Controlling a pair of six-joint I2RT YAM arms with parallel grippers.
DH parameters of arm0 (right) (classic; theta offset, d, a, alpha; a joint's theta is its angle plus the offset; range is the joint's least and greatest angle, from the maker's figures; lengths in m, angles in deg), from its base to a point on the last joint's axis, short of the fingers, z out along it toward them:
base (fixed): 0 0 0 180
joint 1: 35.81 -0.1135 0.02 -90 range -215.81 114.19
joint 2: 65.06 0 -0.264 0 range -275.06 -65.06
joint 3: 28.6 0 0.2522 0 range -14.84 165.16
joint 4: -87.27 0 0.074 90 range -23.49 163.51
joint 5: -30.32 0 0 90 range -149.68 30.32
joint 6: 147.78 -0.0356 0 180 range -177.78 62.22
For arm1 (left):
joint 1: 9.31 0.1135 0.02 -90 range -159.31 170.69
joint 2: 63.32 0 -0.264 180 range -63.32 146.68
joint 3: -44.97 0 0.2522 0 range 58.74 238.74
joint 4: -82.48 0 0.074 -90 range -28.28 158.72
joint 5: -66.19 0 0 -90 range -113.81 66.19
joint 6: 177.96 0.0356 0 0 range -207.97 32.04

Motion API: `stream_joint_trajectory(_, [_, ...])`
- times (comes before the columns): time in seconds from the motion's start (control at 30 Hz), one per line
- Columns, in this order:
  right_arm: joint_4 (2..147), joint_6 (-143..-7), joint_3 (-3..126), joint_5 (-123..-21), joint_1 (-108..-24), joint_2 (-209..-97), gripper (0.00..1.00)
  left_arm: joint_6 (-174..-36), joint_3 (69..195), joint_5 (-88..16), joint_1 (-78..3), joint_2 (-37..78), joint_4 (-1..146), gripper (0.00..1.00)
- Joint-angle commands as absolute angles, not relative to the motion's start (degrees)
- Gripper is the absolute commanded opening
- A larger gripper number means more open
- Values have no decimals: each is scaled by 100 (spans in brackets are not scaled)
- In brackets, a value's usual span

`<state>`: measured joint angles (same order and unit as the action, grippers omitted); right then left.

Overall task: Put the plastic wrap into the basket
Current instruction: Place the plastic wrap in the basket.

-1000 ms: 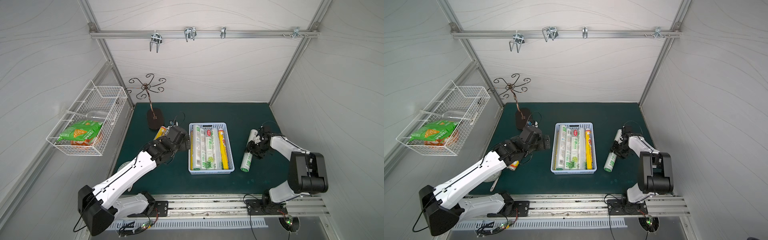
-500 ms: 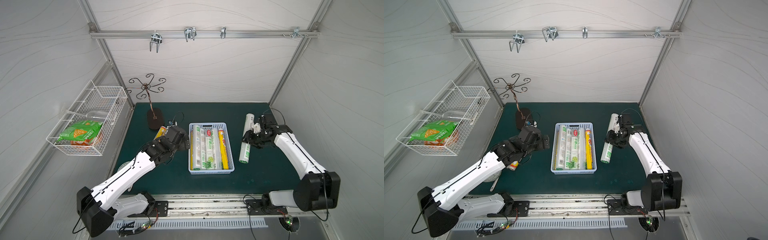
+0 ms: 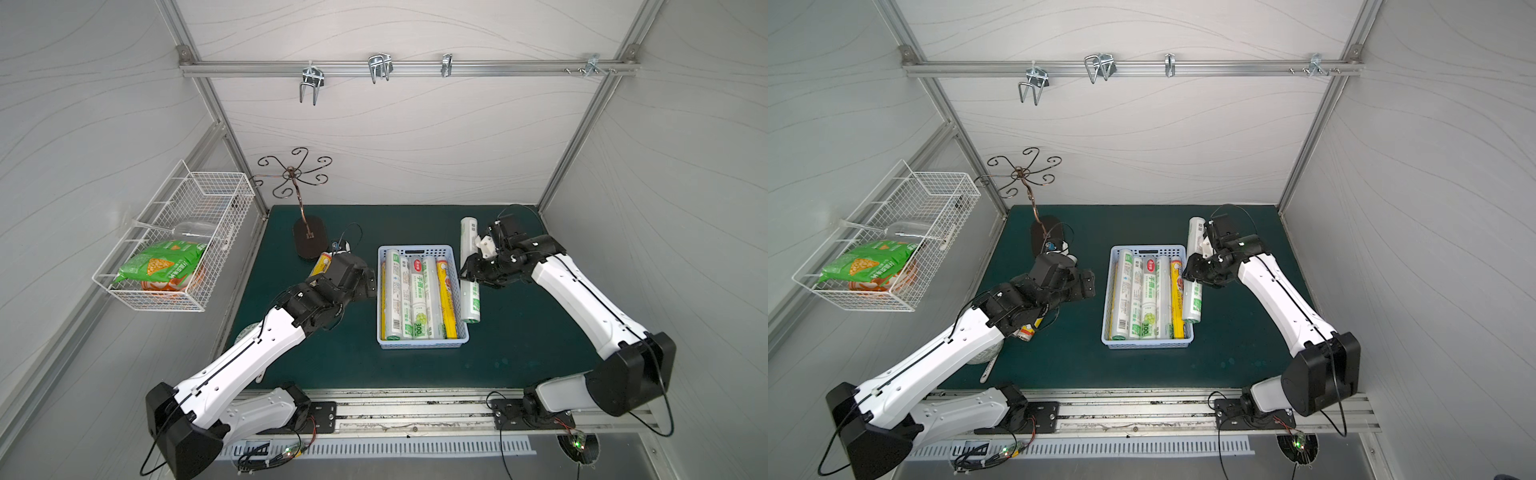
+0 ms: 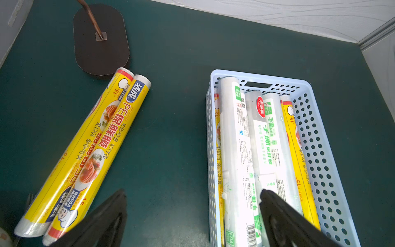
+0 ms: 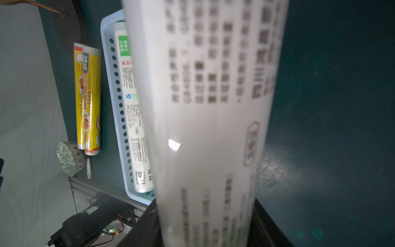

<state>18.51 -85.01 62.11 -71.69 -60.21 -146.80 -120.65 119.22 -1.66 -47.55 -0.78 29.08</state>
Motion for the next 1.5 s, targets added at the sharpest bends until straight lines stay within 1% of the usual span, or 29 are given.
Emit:
stream_joint_trajectory(0.0, [1948, -8569, 6422, -7019, -6256, -14918, 25, -11961, 11920, -69, -4703, -193, 2987, 99])
stream_joint_trajectory(0.2, [2014, -8545, 6528, -6638, -6655, -15481, 24, -11952, 11889, -98, -4660, -186, 2979, 99])
stream_joint_trajectory(0.33, [2133, -8615, 6520, -6592, -6819, -15765, 24, -11952, 11851, -128, -4624, -189, 2985, 99])
stream_joint_trajectory(1.1, [2414, -8852, 6312, -6215, -7191, -16612, 26, -11961, 11763, -259, -4499, -255, 2981, 99])
stream_joint_trajectory(1.2, [2383, -8903, 6268, -6173, -7218, -16645, 28, -11961, 11764, -254, -4499, -278, 2986, 99])
stream_joint_trajectory(1.37, [2255, -8963, 6233, -6025, -7237, -16640, 38, -11961, 11757, -251, -4490, -294, 2986, 99])
stream_joint_trajectory(1.43, [2184, -8999, 6258, -5962, -7238, -16606, 44, -11961, 11762, -260, -4490, -285, 2982, 99])
stream_joint_trajectory(1.47, [2153, -9004, 6268, -5930, -7237, -16576, 52, -11961, 11762, -266, -4486, -290, 2985, 99])
